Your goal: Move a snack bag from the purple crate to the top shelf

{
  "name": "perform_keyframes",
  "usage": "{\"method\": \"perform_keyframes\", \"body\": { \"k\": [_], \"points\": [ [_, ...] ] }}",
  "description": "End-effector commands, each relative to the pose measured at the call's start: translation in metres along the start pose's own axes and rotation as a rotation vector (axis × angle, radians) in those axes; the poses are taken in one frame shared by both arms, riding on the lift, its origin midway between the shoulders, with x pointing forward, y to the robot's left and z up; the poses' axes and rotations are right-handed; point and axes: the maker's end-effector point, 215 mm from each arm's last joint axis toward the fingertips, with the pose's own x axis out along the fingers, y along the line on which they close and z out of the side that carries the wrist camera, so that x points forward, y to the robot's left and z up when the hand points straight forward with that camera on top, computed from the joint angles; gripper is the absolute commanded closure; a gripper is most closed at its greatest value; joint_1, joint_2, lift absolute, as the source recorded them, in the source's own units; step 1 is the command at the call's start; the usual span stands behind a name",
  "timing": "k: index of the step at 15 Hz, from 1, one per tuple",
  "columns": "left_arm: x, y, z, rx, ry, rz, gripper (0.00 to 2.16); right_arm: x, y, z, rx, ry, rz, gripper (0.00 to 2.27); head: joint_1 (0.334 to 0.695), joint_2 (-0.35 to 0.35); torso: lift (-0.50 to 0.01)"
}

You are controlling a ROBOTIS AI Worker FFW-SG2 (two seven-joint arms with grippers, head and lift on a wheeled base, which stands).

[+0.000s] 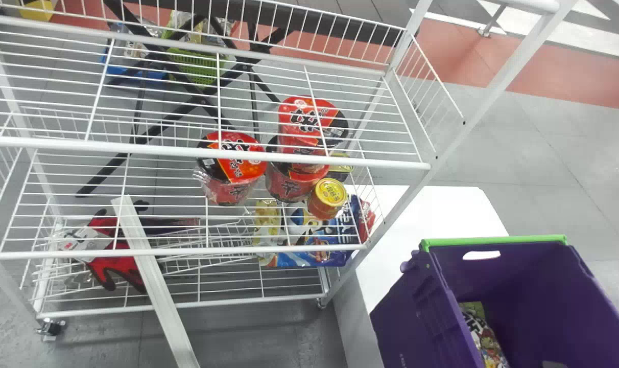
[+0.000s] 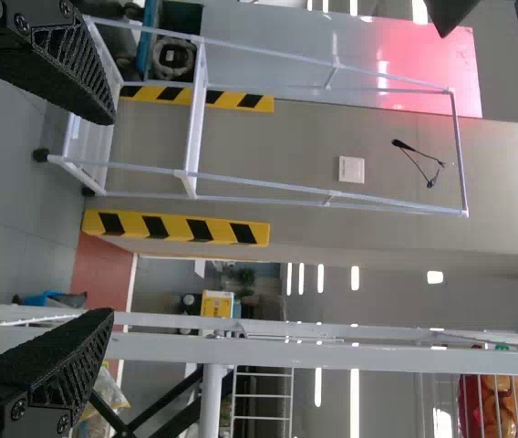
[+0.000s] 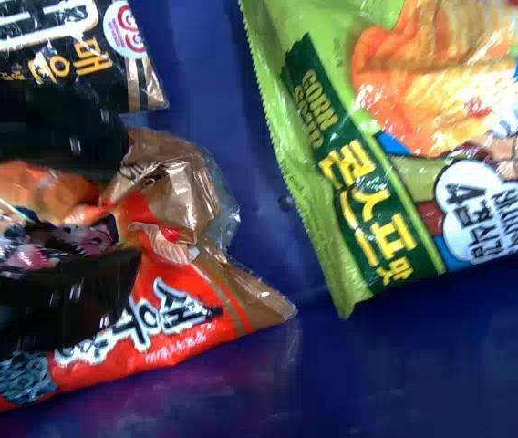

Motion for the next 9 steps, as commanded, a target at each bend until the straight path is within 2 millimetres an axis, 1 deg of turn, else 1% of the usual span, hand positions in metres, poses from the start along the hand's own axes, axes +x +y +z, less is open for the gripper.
{"method": "perform_keyframes", "body": {
  "k": [1,3,4,5,6,9],
  "points": [
    [0.0,0.001,0.002,-0.004,-0.005,0.001,0.06,-0.005,-0.001,-0.017,0.038,0.07,-0.001,1.75,0.695,-0.35,-0.453],
    [-0.001,0.002,0.002,-0.004,-0.006,0.0,0.06,-0.011,0.002,-0.023,0.073,0.106,0.005,2.02,0.695,-0.35,-0.453],
    [-0.001,0.002,0.003,-0.005,-0.006,0.001,0.06,-0.014,0.002,-0.025,0.082,0.12,0.002,2.07,0.695,-0.35,-0.453],
    [-0.002,0.002,0.002,-0.004,-0.005,0.0,0.06,-0.018,0.001,-0.029,0.094,0.138,-0.003,2.25,0.695,-0.35,-0.453],
    [-0.002,0.002,0.002,-0.003,-0.003,0.002,0.06,-0.02,0.001,-0.03,0.106,0.144,-0.001,2.25,0.695,-0.35,-0.453],
    [-0.002,0.002,0.004,-0.006,-0.008,0.005,0.06,-0.037,0.0,-0.026,0.183,0.137,0.039,2.25,0.695,-0.35,-0.453]
  ]
}}
